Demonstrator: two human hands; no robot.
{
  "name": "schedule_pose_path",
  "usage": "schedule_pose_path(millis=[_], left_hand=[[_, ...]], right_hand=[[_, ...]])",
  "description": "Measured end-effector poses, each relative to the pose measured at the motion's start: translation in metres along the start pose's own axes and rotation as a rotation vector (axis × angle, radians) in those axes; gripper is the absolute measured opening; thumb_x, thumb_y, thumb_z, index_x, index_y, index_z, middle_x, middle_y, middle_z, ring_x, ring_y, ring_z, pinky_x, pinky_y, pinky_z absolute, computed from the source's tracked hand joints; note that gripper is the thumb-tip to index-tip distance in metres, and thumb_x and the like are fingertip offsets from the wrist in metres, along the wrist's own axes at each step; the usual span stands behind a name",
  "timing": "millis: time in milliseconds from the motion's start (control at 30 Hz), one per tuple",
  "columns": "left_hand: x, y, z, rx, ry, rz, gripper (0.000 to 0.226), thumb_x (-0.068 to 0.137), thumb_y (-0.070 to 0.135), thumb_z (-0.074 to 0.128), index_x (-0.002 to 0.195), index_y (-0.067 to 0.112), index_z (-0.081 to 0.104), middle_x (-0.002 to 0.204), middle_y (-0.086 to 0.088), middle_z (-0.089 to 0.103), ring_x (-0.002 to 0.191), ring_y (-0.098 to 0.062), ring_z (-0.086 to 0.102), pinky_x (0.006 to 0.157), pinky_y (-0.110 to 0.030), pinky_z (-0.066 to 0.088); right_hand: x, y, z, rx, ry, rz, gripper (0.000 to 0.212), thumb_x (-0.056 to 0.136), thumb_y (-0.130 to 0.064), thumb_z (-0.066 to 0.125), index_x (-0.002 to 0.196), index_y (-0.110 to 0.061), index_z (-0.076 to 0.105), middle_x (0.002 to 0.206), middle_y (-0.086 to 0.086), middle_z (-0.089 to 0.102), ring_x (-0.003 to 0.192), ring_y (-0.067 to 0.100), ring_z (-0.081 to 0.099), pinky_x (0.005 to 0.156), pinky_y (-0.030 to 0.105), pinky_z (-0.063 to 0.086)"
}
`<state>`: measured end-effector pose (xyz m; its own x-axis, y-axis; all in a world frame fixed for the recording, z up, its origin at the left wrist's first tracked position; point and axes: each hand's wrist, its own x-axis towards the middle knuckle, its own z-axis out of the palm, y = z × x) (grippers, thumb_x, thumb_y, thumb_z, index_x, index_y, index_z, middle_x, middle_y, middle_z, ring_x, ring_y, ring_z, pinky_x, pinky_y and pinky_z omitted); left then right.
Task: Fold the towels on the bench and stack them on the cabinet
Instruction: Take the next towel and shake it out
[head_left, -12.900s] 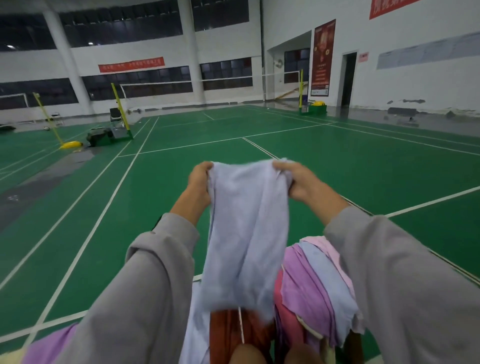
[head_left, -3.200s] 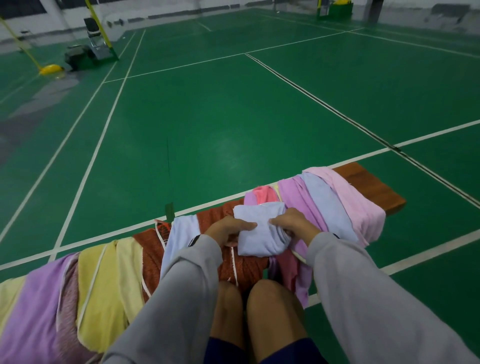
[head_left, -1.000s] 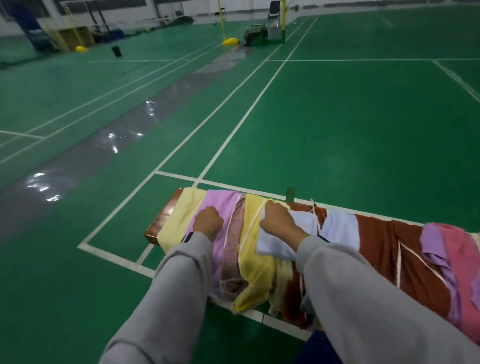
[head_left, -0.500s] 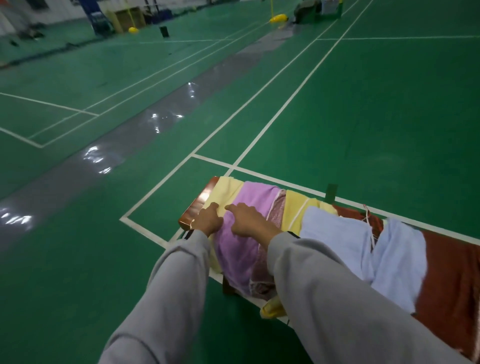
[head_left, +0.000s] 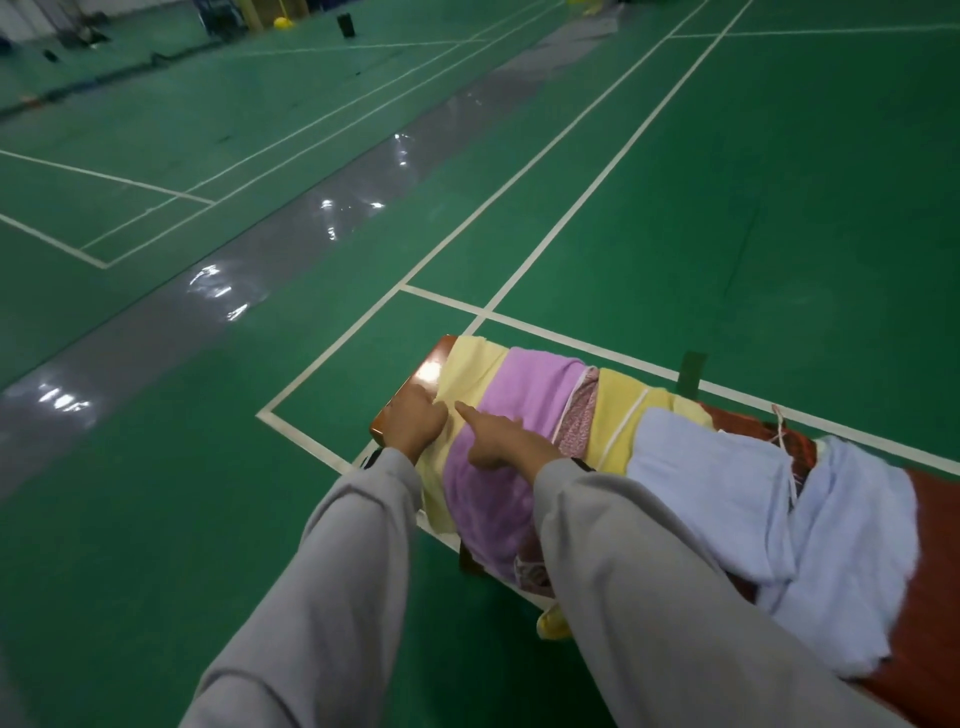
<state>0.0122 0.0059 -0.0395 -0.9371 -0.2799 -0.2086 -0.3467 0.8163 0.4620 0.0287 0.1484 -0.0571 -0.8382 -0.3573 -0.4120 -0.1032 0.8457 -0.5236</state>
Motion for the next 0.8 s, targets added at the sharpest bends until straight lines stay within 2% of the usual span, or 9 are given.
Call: schedule_pose_path(millis=[100, 167, 267, 367, 467, 567, 633, 733, 800], left_hand=[[0.013, 0.008, -0.004, -0.296, 0.034, -0.064, 0.042, 0.091, 0.034, 0.048, 0.109, -0.003, 0.059, 0.112, -0.025, 0.066, 0.098, -0.037, 0.063, 0.075, -0.039, 0.045], [0.015, 0.021, -0.015, -0.426, 0.075, -0.059, 0.039, 0.098, 0.032, 0.05, 0.109, -0.005, 0.058, 0.118, -0.027, 0.064, 0.099, -0.038, 0.062, 0.073, -0.037, 0.041], [0.002, 0.054, -0.047, -0.598, 0.172, 0.018, 0.024, 0.106, 0.028, 0.046, 0.107, 0.004, 0.052, 0.107, -0.016, 0.06, 0.098, -0.03, 0.056, 0.076, -0.034, 0.039], [-0.006, 0.091, -0.085, -0.671, 0.208, 0.115, 0.022, 0.106, 0.027, 0.047, 0.089, 0.013, 0.048, 0.084, 0.0, 0.049, 0.076, -0.016, 0.044, 0.061, -0.029, 0.035], [-0.023, 0.142, -0.133, -0.801, 0.224, 0.212, 0.036, 0.104, 0.025, 0.05, 0.07, 0.02, 0.042, 0.067, 0.003, 0.039, 0.062, -0.013, 0.036, 0.056, -0.03, 0.033], [-0.046, 0.191, -0.186, -0.994, 0.182, 0.291, 0.025, 0.105, 0.03, 0.051, 0.094, 0.01, 0.06, 0.083, -0.003, 0.057, 0.074, -0.017, 0.055, 0.07, -0.036, 0.052], [-0.061, 0.217, -0.212, -1.126, 0.126, 0.365, 0.025, 0.105, 0.029, 0.051, 0.106, 0.006, 0.058, 0.088, -0.007, 0.058, 0.077, -0.02, 0.057, 0.07, -0.038, 0.053], [-0.091, 0.247, -0.227, -1.143, 0.052, 0.462, 0.013, 0.108, 0.022, 0.045, 0.106, 0.01, 0.051, 0.09, -0.007, 0.055, 0.074, -0.018, 0.053, 0.064, -0.032, 0.051], [-0.104, 0.254, -0.22, -1.055, 0.034, 0.466, 0.012, 0.109, 0.022, 0.042, 0.107, 0.012, 0.049, 0.092, -0.004, 0.054, 0.077, -0.016, 0.051, 0.065, -0.03, 0.05]], right_hand=[[-0.005, -0.003, -0.003, 0.044, 0.013, 0.013, 0.084, 0.097, -0.004, 0.042, 0.164, -0.03, -0.002, 0.146, 0.021, 0.054, 0.136, 0.039, 0.047, 0.124, 0.058, 0.013], [-0.006, -0.002, -0.005, 0.101, 0.021, 0.022, 0.08, 0.1, -0.009, 0.041, 0.164, -0.026, -0.003, 0.148, 0.023, 0.051, 0.135, 0.04, 0.048, 0.122, 0.054, 0.022], [-0.009, 0.008, -0.005, 0.239, 0.032, 0.041, 0.073, 0.102, -0.014, 0.042, 0.164, -0.016, 0.004, 0.16, 0.022, 0.035, 0.14, 0.037, 0.044, 0.12, 0.041, 0.032], [-0.03, 0.002, -0.018, 0.46, 0.12, 0.048, 0.047, 0.109, -0.015, 0.035, 0.155, -0.006, 0.033, 0.143, 0.017, 0.048, 0.118, 0.03, 0.057, 0.099, 0.023, 0.047], [-0.043, -0.016, -0.044, 0.74, 0.238, 0.114, 0.044, 0.111, -0.028, 0.034, 0.141, -0.001, 0.052, 0.138, 0.017, 0.057, 0.116, 0.031, 0.057, 0.103, 0.037, 0.045], [-0.055, -0.038, -0.076, 1.147, 0.168, 0.057, 0.067, 0.104, -0.065, 0.032, 0.141, -0.013, 0.051, 0.123, 0.0, 0.063, 0.114, 0.024, 0.061, 0.095, 0.039, 0.049], [-0.06, -0.042, -0.1, 1.449, 0.029, 0.049, 0.089, 0.089, -0.086, 0.036, 0.139, -0.016, 0.059, 0.109, 0.005, 0.072, 0.099, 0.027, 0.067, 0.08, 0.044, 0.055], [-0.076, -0.041, -0.128, 1.666, -0.135, 0.013, 0.085, 0.082, -0.088, 0.043, 0.134, -0.025, 0.065, 0.128, 0.012, 0.068, 0.119, 0.038, 0.06, 0.094, 0.069, 0.046], [-0.092, -0.045, -0.141, 1.79, -0.07, -0.05, 0.069, 0.089, -0.074, 0.05, 0.127, -0.018, 0.063, 0.126, 0.015, 0.064, 0.115, 0.035, 0.059, 0.102, 0.062, 0.043]])
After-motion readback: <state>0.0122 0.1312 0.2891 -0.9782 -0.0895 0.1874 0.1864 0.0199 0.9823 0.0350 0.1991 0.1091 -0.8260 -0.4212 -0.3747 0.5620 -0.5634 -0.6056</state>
